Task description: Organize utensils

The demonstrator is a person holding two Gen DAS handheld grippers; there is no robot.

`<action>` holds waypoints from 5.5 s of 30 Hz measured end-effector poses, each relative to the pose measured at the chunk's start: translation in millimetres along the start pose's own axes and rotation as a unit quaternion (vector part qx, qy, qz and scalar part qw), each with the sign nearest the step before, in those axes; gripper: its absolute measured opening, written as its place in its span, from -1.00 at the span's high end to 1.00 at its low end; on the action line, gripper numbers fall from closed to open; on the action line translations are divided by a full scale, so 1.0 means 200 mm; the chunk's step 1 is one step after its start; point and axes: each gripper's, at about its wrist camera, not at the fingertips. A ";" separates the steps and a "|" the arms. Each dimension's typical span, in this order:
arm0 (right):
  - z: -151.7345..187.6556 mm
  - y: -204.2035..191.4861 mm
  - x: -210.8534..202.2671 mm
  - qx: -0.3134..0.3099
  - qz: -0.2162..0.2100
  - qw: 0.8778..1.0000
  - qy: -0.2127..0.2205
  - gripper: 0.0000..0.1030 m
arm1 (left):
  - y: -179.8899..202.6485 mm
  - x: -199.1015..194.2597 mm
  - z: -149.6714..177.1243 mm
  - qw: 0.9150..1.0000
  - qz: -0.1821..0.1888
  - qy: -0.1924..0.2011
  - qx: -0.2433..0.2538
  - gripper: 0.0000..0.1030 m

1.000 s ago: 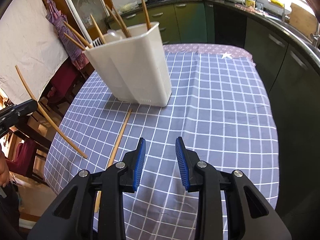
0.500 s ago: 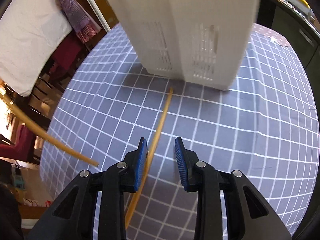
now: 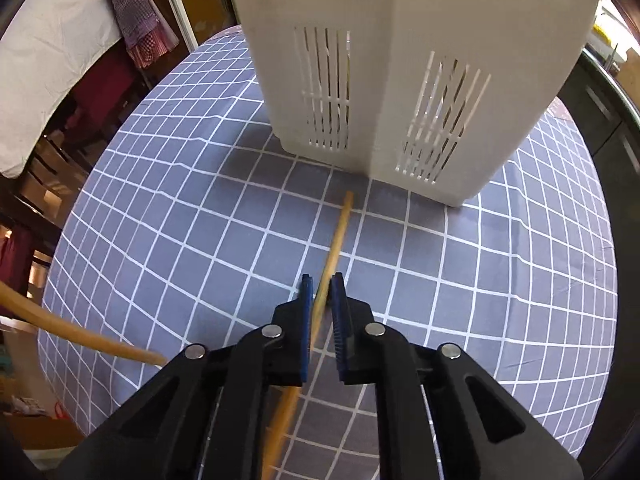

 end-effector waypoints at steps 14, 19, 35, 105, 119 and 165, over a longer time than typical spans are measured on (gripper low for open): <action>0.10 0.20 -0.68 0.023 -0.031 0.985 0.166 0.87 | 0.00 0.00 0.00 1.000 -0.002 -0.001 0.001 0.88; 0.22 0.24 -0.96 0.024 -0.023 0.972 0.231 0.87 | 0.01 0.00 0.01 1.000 -0.003 0.000 0.004 0.88; 0.29 0.23 -1.01 0.022 -0.012 0.971 0.239 0.87 | 0.03 -0.01 0.01 1.000 -0.005 0.001 0.012 0.88; 0.04 0.38 -1.49 0.019 -0.039 0.940 0.339 0.87 | 0.03 -0.33 -0.51 0.986 -0.024 0.162 -0.004 0.15; -0.45 0.42 -1.35 0.041 -0.019 0.942 0.334 0.86 | -0.05 -0.43 -0.11 0.980 -0.063 0.188 -0.008 -0.71; 1.01 0.16 -1.40 0.043 0.019 0.923 0.383 -0.91 | 0.00 -0.63 0.53 0.976 -0.055 0.194 -0.082 -0.84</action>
Point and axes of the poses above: each gripper's, at about its wrist camera, not at the fingertips, and x roughly the way its jaws point, y to its right, z to its underside, and after that the axes turned 1 degree about y, right-handed
